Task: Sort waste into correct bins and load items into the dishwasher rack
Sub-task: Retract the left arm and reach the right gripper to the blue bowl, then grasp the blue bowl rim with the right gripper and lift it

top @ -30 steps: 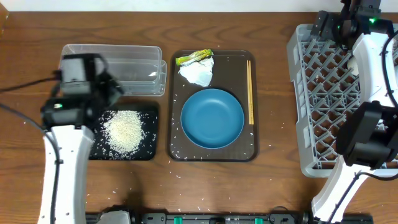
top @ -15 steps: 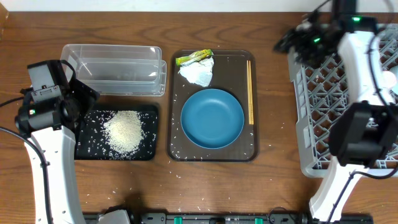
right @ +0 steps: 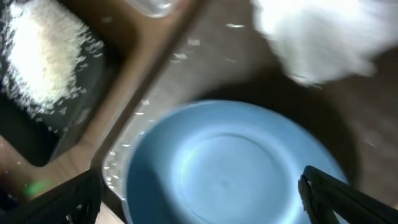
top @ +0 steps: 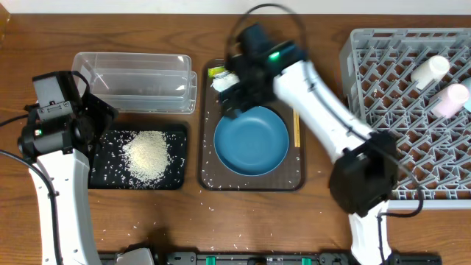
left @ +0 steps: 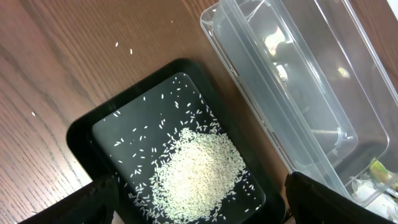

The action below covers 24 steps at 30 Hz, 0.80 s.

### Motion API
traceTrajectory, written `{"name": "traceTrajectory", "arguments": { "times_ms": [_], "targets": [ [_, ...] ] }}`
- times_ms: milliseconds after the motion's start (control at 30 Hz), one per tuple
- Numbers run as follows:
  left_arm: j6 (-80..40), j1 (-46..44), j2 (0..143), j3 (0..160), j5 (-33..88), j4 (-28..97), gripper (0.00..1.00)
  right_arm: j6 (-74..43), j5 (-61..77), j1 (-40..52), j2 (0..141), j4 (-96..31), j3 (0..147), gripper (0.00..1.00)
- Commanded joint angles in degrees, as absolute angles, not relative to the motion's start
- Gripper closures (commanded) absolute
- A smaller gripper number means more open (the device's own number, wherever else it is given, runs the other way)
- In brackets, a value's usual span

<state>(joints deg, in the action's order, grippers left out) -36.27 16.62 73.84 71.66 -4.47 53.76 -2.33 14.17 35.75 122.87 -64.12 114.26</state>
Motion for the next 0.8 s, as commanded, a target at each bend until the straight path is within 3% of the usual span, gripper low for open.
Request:
{"name": "traceTrajectory", "arguments": {
  "times_ms": [0,467,700,767],
  "targets": [
    [-37.19,16.86,73.80,72.23,-4.56,53.93,0.12,-2.00,8.82,39.86,122.26,-63.86,114.21,0.01],
    [-37.19,16.86,73.82,72.23,-4.56,53.93,0.11,-23.64,-7.29,51.92,126.41,-66.02,113.82,0.01],
    [-37.19,16.86,73.82,72.23,-4.56,53.95,0.11,-24.71,-7.29,52.53,130.87,-66.43,113.75,0.31],
    [-37.19,16.86,73.82,72.23,-4.56,53.93,0.11,-25.78,-7.25,52.49,131.85,-67.16,113.73,0.34]
  ]
}}
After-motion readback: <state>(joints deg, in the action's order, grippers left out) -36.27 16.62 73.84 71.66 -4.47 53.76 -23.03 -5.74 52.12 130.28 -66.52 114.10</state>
